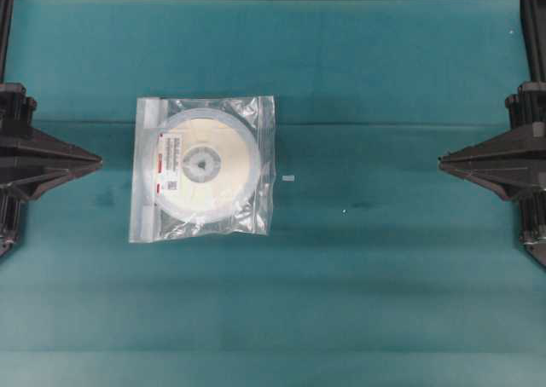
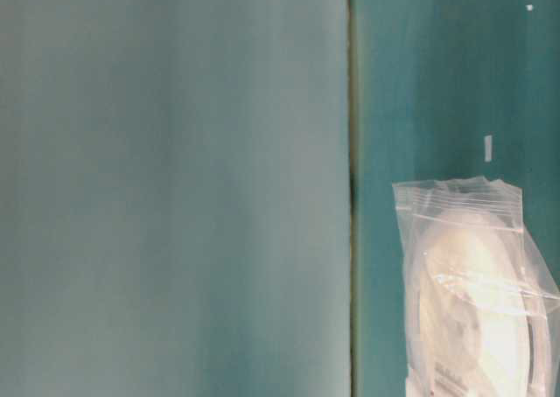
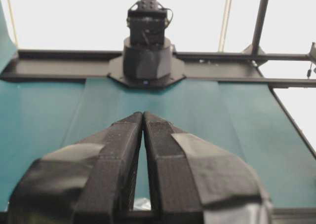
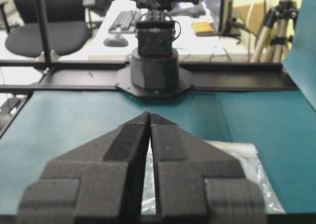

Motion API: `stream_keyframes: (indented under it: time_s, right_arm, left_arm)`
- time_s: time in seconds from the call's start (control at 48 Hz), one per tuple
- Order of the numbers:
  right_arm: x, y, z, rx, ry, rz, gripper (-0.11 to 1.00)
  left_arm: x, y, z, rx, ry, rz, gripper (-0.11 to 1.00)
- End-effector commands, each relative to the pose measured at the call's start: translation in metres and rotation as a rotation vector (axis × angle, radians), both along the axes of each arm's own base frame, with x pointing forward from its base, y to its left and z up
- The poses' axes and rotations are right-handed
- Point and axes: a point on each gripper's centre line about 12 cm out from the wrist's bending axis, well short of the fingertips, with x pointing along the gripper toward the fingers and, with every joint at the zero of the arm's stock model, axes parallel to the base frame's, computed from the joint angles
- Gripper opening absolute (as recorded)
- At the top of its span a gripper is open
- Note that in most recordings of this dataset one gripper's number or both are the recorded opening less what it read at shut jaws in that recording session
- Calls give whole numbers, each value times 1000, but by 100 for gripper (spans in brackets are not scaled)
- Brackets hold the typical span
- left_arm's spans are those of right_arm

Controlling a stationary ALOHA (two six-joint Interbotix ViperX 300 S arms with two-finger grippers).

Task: Take out the reel from the clear zip bag.
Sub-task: 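Move both grippers inward toward the bagged white reel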

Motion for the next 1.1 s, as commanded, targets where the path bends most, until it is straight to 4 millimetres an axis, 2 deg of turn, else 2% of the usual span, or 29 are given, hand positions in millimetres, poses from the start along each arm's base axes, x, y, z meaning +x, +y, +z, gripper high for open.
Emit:
stream_keyframes:
  time_s: [0.0,0.042,0.104,0.187,0.333,0.479,0.646,0.812,1.083]
  right_arm:
    - [4,-3,8,12,-18,-15,10]
    - [4,-4,7,33,-16,-19,9]
    - [6,-5,6,85,-7,-27,2]
    - [9,-9,2,159,8,-42,1]
    - [14,-16,-2,291,27,-79,1]
    - [18,-30,-10,456,40,-150,1]
    - [24,-39,-20,573,66,-204,1]
    - [33,-42,-30,648,104,-235,1]
    - [55,-47,-49,706,196,-284,1]
  left_arm:
    - [8,1,10,-45,-9,1,14]
    - [12,2,10,-80,-2,3,13]
    - [18,4,9,-141,14,8,4]
    - [23,5,5,-229,36,11,-3]
    - [30,13,-6,-398,75,42,-4]
    - [32,29,-18,-597,95,117,-4]
    - [33,49,-50,-791,188,250,-4]
    - [38,56,-86,-850,326,340,-4]
    - [46,62,-128,-916,467,427,-4]
